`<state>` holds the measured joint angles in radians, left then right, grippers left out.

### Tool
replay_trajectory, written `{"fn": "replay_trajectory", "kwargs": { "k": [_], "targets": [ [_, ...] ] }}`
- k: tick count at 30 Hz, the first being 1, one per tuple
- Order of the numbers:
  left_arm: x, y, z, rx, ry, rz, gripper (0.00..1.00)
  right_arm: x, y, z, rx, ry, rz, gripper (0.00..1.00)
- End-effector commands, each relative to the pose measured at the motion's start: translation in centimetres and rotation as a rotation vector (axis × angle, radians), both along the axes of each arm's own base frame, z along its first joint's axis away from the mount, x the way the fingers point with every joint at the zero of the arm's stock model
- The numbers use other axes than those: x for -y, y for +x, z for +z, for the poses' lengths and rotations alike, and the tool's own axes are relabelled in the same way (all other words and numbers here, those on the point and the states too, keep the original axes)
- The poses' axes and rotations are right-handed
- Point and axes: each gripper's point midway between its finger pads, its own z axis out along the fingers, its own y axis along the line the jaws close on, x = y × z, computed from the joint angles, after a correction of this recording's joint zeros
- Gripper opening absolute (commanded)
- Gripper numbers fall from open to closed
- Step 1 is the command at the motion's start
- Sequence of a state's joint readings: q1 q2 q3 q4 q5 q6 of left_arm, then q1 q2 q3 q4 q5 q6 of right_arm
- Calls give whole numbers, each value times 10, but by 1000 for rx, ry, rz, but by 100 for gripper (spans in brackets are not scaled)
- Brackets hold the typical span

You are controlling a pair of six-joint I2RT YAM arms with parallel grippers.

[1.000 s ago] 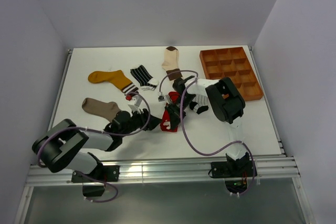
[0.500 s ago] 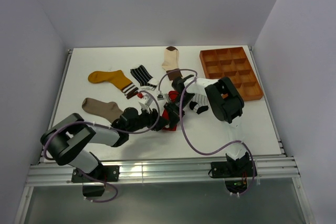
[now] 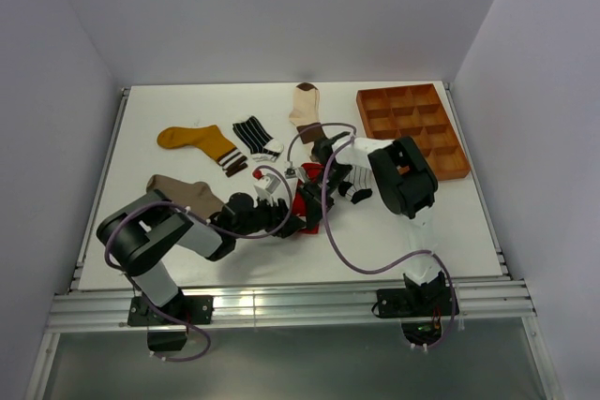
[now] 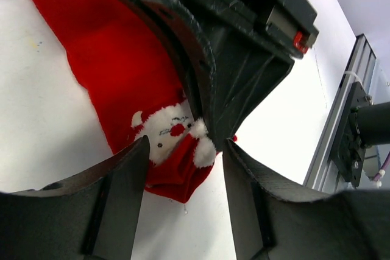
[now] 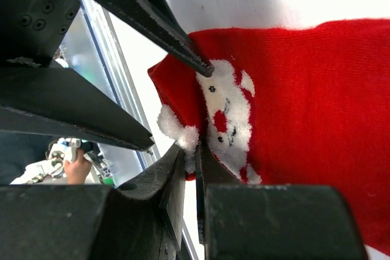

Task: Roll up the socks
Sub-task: Roll the sock at the center of the board.

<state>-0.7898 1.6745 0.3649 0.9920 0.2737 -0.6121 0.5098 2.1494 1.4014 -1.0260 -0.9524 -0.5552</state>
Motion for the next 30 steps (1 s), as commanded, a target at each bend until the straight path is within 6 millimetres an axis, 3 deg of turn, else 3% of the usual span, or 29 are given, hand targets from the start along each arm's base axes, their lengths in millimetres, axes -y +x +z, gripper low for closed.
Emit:
{"fn": "replay_trajectory", "kwargs": {
  "k": [1,15,30],
  "targets": [
    [15,3,21,79,-61,-62,59,0,5,6,-11,32,-7,1],
    [20,-9,11,33,-65,-137,61,11,24,-4,-82,4,-110,0],
    [15,5,-10,-16,10,-42,55,13,35,-7,-118,-21,-159,0]
  ]
}}
